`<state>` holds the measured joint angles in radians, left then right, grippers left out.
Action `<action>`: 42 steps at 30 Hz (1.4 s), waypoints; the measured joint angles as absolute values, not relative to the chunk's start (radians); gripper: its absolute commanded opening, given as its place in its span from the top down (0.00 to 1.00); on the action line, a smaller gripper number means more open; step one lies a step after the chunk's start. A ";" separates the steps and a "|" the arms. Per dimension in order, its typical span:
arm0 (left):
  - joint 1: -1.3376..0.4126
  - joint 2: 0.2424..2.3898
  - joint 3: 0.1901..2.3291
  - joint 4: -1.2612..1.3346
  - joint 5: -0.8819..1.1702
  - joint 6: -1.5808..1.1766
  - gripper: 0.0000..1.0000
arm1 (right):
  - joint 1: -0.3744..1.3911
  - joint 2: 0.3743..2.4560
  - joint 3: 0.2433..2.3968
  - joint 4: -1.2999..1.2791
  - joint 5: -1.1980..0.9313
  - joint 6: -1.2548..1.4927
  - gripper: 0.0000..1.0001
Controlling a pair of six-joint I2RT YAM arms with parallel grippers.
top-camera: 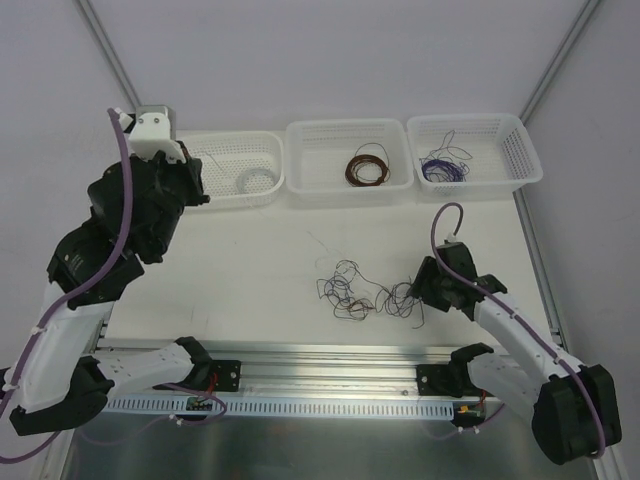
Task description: Untangle the cables
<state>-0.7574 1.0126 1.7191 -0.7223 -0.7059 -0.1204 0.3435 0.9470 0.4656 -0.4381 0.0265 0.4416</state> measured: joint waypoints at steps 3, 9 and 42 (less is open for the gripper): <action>-0.757 1.015 1.635 -0.725 -0.669 -0.151 1.00 | 0.357 0.941 0.541 -0.494 0.033 0.381 0.44; -0.757 1.034 1.406 -0.720 -0.522 -0.263 1.00 | 0.456 0.974 0.695 -0.538 0.037 0.247 0.37; -0.757 0.905 1.108 -0.693 -0.358 -0.404 1.00 | 0.629 1.797 1.192 -0.281 -0.216 -0.245 0.70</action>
<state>-0.7570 0.9051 1.1080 -0.6926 -0.3584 -0.4042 0.6292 1.7966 1.1923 -0.2810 -0.2157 -0.2455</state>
